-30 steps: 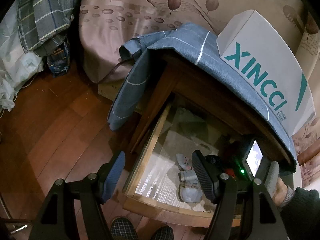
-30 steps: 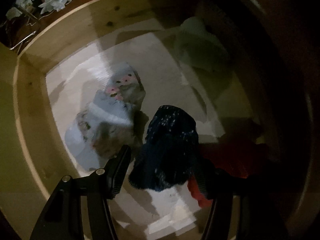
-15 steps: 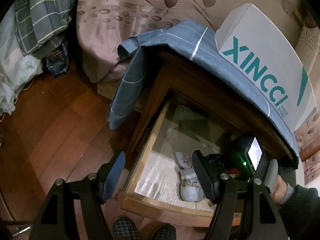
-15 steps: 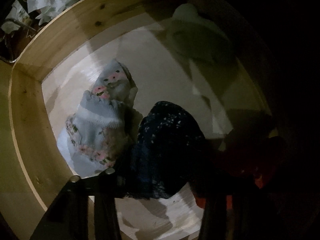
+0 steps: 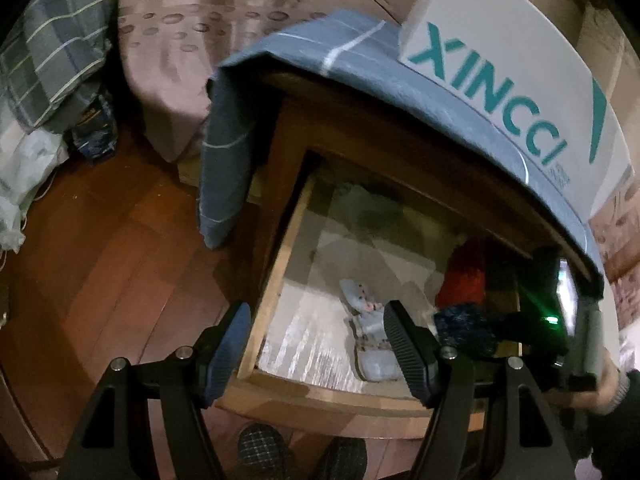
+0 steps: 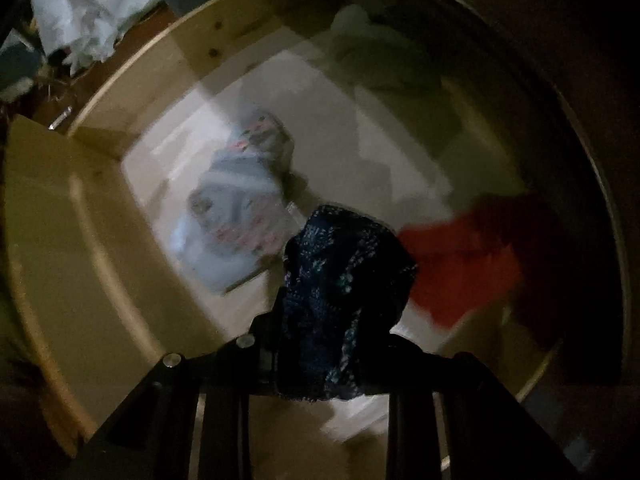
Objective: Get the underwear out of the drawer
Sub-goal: 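Grasp the navy floral cloth with the right tool and lift it, then grasp the light blue floral sock with the left tool while the right tool holds the navy cloth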
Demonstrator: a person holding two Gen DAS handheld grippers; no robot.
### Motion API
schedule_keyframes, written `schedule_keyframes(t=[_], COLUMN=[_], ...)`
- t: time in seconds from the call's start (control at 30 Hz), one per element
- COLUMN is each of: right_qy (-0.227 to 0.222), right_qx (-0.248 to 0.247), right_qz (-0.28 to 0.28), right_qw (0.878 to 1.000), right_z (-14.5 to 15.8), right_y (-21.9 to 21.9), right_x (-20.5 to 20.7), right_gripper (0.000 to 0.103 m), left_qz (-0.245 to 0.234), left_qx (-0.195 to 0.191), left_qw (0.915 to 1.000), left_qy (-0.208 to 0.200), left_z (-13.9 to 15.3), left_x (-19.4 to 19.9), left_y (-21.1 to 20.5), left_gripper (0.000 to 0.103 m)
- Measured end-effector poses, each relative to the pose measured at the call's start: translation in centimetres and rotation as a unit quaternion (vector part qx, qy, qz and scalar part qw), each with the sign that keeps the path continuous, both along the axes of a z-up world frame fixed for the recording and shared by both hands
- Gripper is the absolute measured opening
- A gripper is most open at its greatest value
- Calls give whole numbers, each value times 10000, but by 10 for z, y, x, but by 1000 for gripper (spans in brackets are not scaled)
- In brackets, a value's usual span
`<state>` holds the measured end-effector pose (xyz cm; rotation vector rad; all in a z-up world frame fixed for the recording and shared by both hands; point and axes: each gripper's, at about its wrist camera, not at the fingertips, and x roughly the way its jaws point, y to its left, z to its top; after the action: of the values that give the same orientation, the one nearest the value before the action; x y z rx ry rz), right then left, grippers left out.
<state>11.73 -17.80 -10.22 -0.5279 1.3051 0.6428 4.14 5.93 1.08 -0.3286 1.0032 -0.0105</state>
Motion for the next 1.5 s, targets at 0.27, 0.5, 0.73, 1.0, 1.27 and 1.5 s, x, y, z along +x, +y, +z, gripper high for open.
schedule_keyframes(t=[0.27,0.5,0.73,1.0,1.27,1.5], right_qy=[-50,-66,-44,52,137,174], right_qx=[883,1645,2069,2218,2344,2327], right_qz=[-1377,-2662,-3000,-3021,-3120,-3058], right_qw=[9865,9498,9312,9271,9206,9230], right_z=[39,33,32,26,22,20], right_y=[-50,-74,-92,-92,-97,-93], right_x=[-25,-40,-49,-45,-43,-42], right_gripper=[23,23,23,23,23,23], left_qz=[-715,-1029,-1136,-988,-870,-893], left_qx=[123,-251,-282,-401,-296,-20], left_qw=[9962,9863,9700,9518,9406,9263], left_qy=[473,1268,2132,2876,3267,3659], left_z=[-13,-36,-67,-105,-124,-142], left_x=[17,46,74,90,104,115], left_y=[-33,-67,-92,-106,-115,-118], left_gripper=[71,71,71,71,71,71])
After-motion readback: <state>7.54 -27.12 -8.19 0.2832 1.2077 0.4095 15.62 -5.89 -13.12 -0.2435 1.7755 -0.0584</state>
